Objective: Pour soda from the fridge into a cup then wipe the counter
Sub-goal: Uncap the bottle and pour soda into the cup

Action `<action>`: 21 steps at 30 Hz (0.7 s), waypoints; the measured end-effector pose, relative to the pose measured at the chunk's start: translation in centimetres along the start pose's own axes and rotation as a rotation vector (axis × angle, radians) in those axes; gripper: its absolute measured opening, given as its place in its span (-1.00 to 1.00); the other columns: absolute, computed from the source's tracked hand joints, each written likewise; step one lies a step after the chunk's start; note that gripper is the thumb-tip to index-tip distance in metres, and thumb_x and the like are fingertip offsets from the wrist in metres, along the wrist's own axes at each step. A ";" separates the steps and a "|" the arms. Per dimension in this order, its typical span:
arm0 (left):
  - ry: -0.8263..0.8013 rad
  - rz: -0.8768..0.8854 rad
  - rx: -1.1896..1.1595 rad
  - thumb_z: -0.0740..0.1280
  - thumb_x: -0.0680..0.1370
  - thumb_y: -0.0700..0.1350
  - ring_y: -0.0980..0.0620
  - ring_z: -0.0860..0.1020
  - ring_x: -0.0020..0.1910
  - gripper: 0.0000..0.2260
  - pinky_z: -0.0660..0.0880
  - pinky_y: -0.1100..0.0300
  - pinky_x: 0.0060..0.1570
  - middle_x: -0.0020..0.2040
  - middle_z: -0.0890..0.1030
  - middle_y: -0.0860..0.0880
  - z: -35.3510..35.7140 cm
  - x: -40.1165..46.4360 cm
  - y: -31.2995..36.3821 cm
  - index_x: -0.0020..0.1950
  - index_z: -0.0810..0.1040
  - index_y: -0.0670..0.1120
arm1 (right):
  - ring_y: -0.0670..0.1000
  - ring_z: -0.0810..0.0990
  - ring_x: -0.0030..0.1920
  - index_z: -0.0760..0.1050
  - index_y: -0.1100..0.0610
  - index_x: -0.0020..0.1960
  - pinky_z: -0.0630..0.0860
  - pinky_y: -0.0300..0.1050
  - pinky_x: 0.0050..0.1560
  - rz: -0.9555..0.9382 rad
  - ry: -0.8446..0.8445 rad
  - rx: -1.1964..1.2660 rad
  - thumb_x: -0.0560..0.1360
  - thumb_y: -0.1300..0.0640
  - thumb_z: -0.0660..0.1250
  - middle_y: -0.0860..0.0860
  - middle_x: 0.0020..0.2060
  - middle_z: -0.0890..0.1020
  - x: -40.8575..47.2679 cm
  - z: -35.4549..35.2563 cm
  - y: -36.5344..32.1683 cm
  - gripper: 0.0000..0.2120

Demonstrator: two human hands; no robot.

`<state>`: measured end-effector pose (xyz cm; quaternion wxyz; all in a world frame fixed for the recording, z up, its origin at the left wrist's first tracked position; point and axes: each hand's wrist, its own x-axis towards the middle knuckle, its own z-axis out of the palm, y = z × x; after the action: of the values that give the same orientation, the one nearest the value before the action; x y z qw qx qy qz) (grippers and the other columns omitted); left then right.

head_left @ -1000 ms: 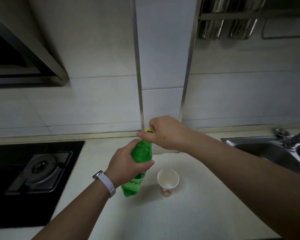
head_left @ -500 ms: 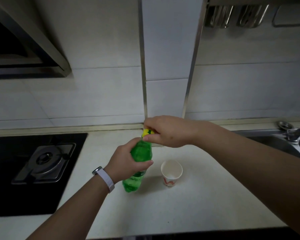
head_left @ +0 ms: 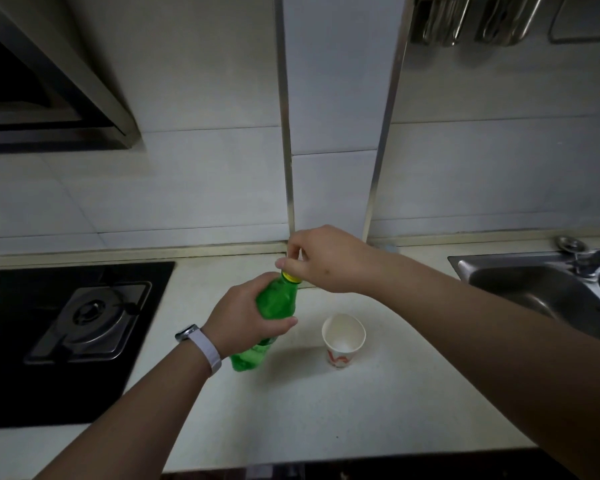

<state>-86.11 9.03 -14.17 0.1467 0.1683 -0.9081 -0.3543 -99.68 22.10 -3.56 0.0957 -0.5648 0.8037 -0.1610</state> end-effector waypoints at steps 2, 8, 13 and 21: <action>-0.016 0.008 0.025 0.47 0.22 0.30 0.13 0.61 -0.08 -0.34 0.59 0.08 -0.06 -0.03 0.64 0.15 -0.1 0.2 -0.1 0.28 0.48 0.15 | -0.03 0.48 -0.23 0.48 0.10 -0.05 0.32 -0.12 -0.30 -0.060 -0.005 -0.034 0.57 0.01 0.23 -0.05 -0.28 0.52 0.2 0.0 -0.4 -0.84; 0.043 -0.034 -0.115 0.49 0.21 0.29 0.16 0.63 -0.06 -0.32 0.60 0.08 -0.02 -0.02 0.67 0.11 -0.4 0.7 -0.3 0.28 0.49 0.14 | 0.03 0.49 -0.24 0.44 0.14 -0.04 0.33 -0.09 -0.33 0.025 0.023 -0.064 0.58 -0.11 0.17 0.02 -0.26 0.51 1.3 -0.3 -0.8 -0.70; 0.052 -0.016 -0.062 0.47 0.19 0.31 0.14 0.62 -0.04 -0.28 0.58 0.11 0.00 -0.01 0.66 0.10 -1.2 1.2 -0.2 0.31 0.48 0.12 | -0.07 0.45 -0.25 0.45 0.11 -0.04 0.32 -0.15 -0.33 -0.050 -0.010 -0.103 0.56 -0.15 0.22 -0.05 -0.26 0.50 1.8 -1.3 -0.7 -0.69; 0.005 0.042 -0.065 0.56 0.29 0.16 0.12 0.60 0.00 -0.36 0.59 0.06 0.03 0.05 0.64 0.11 -1.7 1.9 -0.6 0.32 0.46 0.15 | -0.08 0.46 -0.20 0.36 -0.05 0.06 0.41 -0.10 -0.22 -0.195 -0.152 -0.094 0.59 -0.05 0.22 -0.05 -0.17 0.51 1.8 -2.1 -0.3 -0.89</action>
<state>-86.99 6.81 -13.09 0.1619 0.1454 -0.8990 -0.3801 -100.71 20.61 -1.45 0.1136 -0.6545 0.7422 -0.0884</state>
